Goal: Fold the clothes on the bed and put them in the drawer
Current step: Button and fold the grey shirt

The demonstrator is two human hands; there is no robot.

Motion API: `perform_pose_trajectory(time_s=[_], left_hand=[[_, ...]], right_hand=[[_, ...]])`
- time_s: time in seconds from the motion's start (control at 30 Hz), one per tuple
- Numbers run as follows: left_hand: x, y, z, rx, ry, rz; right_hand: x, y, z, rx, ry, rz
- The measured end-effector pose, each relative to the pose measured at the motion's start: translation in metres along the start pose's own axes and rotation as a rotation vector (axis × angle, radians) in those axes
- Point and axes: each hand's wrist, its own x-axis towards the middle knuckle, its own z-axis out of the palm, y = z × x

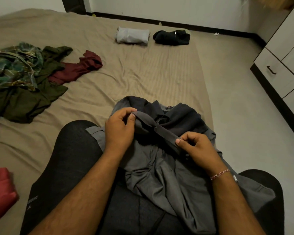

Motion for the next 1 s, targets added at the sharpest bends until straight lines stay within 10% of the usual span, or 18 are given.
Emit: perform_pose_trajectory(time_s=[0.43,0.77,1.0], left_hand=[[-0.028,0.027,0.004,-0.079,-0.098,0.440],[-0.059,0.039,0.016,-0.384,-0.146,0.048],[-0.067,0.036,0.016,-0.406,-0.184,0.080]], right_hand=[[-0.013,-0.023,0.015,0.538,0.204,-0.028],[-0.019,-0.032,0.037,0.620,0.283,-0.038],[-0.022,-0.032,0.049,0.629,0.271,-0.068]])
